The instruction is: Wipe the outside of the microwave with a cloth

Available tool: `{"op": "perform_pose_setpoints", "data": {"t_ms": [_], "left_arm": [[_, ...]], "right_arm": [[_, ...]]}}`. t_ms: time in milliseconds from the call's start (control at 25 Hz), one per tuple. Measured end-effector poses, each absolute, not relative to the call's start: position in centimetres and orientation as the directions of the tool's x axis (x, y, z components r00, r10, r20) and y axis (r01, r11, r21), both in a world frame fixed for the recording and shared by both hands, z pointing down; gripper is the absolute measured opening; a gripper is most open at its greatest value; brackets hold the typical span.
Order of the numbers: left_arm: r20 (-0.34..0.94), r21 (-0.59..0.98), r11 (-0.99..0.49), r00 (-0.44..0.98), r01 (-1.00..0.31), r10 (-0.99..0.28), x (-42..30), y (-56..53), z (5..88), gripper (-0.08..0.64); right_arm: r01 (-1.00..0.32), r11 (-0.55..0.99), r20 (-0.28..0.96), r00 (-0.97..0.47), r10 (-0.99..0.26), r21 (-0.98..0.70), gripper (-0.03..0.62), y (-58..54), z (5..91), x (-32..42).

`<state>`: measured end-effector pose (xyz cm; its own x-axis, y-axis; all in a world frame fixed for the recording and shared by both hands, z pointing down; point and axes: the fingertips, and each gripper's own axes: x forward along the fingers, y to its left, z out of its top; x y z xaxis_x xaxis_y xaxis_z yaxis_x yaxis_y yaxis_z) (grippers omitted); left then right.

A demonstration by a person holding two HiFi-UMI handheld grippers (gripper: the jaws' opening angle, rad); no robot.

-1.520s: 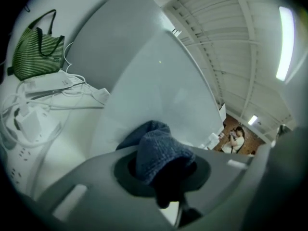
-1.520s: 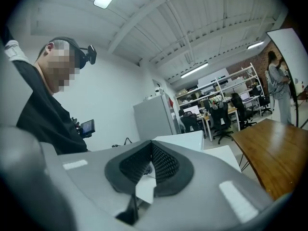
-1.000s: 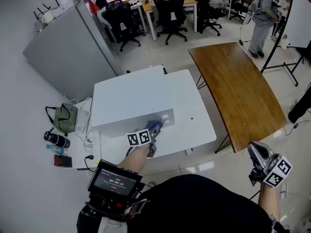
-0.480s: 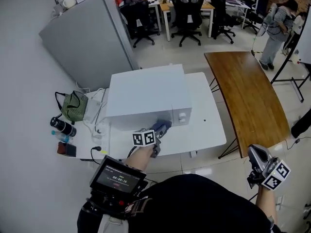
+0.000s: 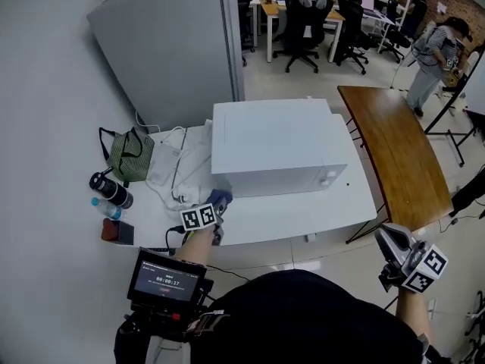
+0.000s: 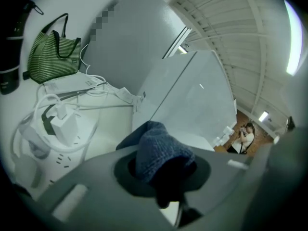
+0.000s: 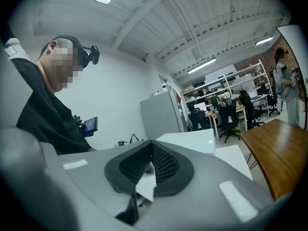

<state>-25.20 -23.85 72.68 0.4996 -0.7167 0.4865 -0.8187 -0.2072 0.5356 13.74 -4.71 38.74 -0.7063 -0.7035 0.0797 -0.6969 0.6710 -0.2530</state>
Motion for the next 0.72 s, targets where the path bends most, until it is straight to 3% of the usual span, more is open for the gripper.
{"op": "perform_pose_setpoints", "data": {"t_ms": [360, 720], "left_arm": [[0.496, 0.576, -0.247, 0.574, -0.779, -0.651, -17.5, -24.9, 73.2, 0.06], [0.536, 0.552, -0.275, 0.587, -0.787, -0.606, -1.1, -26.1, 73.7, 0.06]], "right_arm": [[-0.763, 0.6, 0.088, -0.633, -0.769, -0.241, 0.005, -3.0, 38.3, 18.2], [-0.794, 0.543, 0.075, -0.58, -0.811, -0.274, 0.005, -2.9, 41.1, 34.9]]}}
